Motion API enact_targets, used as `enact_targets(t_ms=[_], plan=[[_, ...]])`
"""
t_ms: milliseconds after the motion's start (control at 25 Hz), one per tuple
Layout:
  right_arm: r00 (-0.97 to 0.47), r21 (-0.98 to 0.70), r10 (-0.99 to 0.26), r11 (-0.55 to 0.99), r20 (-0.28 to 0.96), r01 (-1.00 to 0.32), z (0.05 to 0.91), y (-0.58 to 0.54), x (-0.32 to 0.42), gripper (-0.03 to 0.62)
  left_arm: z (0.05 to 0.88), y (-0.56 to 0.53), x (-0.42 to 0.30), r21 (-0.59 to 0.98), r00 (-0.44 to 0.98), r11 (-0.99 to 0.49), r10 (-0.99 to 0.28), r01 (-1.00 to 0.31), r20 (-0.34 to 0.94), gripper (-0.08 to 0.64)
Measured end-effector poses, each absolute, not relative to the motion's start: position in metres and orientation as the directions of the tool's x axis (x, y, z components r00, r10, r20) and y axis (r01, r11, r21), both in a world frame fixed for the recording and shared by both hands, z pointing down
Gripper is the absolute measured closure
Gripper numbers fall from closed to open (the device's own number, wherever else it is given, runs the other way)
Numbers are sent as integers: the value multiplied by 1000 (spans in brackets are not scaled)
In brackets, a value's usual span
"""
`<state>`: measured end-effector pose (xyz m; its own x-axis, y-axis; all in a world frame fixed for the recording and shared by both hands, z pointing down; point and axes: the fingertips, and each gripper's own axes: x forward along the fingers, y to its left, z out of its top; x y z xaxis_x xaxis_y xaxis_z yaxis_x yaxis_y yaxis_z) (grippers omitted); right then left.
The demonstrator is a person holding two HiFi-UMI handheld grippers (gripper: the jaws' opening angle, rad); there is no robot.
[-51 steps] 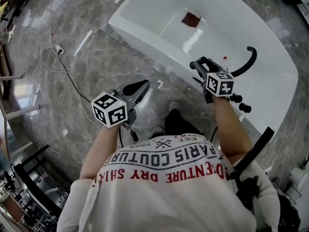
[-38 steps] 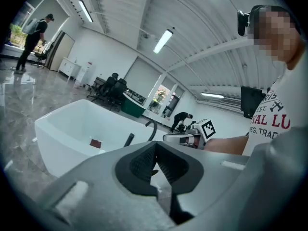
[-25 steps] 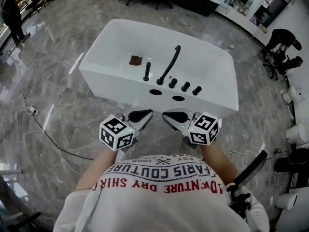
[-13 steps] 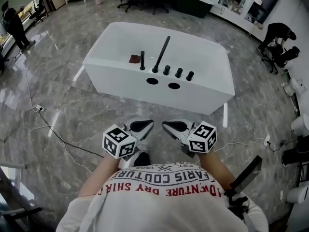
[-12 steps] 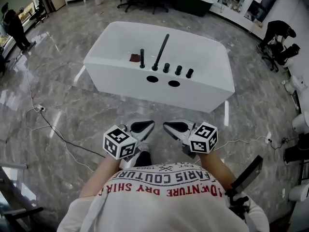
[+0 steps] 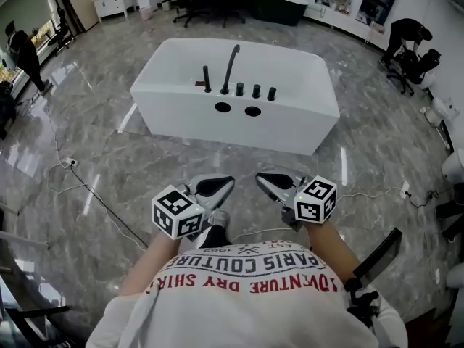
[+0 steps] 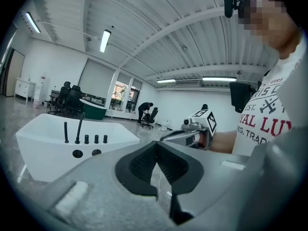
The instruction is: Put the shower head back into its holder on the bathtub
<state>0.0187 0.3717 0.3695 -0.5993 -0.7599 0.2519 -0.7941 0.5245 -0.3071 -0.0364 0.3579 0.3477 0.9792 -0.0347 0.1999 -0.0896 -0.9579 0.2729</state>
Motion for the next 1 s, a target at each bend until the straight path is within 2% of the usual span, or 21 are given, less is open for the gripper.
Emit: enact_targets(t_ms=[1000], plan=[[-547,-318,-814,475,195,-820,360,415,30,588,347,398,-20,279,975,-960,26,-38,220,558]])
